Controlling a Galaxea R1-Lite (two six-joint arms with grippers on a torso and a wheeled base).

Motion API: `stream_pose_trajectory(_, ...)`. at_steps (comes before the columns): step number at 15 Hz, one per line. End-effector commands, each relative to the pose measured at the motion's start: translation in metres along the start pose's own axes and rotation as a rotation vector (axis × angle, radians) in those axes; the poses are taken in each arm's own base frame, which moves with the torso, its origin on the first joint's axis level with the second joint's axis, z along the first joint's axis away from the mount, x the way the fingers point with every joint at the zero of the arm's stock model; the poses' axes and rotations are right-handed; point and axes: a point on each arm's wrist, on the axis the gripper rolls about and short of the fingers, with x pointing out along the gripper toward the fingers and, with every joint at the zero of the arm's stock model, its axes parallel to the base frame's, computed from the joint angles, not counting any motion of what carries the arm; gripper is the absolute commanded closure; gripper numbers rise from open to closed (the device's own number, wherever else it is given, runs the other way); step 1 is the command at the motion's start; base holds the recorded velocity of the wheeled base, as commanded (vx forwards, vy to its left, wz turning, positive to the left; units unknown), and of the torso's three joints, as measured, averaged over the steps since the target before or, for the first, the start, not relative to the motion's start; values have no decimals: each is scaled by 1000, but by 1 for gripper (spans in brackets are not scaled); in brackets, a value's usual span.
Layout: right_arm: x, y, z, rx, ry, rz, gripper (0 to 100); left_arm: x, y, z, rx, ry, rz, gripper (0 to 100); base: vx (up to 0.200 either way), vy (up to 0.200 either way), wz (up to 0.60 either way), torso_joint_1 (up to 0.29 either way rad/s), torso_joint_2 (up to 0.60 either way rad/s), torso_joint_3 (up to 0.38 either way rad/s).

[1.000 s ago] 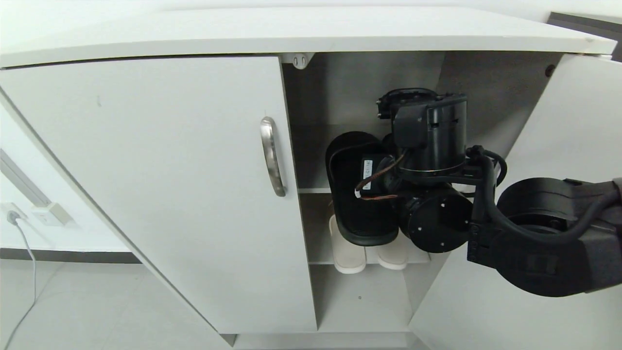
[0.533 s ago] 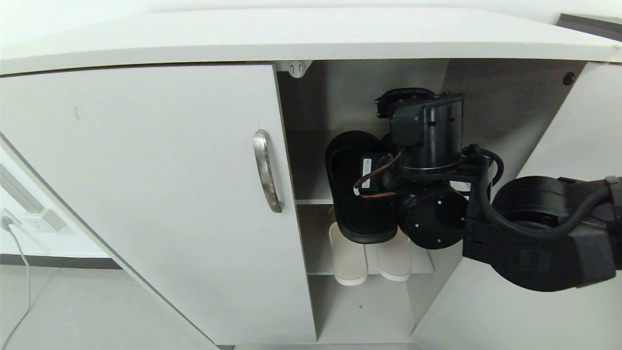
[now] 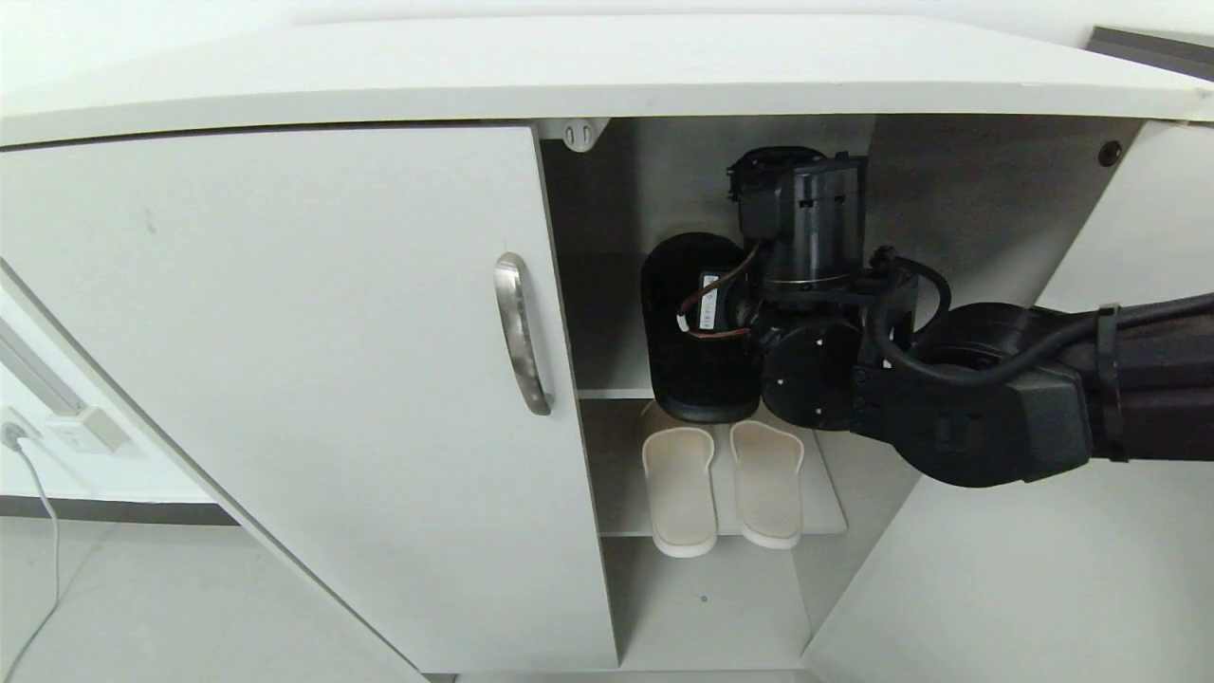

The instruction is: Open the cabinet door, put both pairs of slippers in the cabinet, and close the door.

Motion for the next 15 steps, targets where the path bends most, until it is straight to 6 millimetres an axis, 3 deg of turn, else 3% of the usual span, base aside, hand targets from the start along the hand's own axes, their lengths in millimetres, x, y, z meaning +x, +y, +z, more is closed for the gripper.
stream_pose_trajectory(1, 9, 3, -6, -7, 5, -11, 100, 0, 0, 0, 0, 1, -1, 100, 0, 0, 0, 0, 0, 0)
stream_pose_trajectory(8, 15, 2, -11, -13, 17, -4, 100, 0, 0, 0, -1, 1, -1, 100, 0, 0, 0, 0, 0, 0)
stream_pose_trajectory(9, 15, 3, -11, -11, 17, -1, 0, 0, 0, 0, 0, 1, -1, 100, 0, 0, 0, 0, 0, 0)
stream_pose_trajectory(13, 13, 1, -12, -10, 21, 0, 0, 0, 0, 0, 0, 1, -2, 100, 0, 0, 0, 0, 0, 0)
stream_pose_trajectory(15, -2, -3, -10, -18, 28, 19, 0, 0, 0, 0, 0, 1, -1, 100, 0, 0, 0, 0, 0, 0)
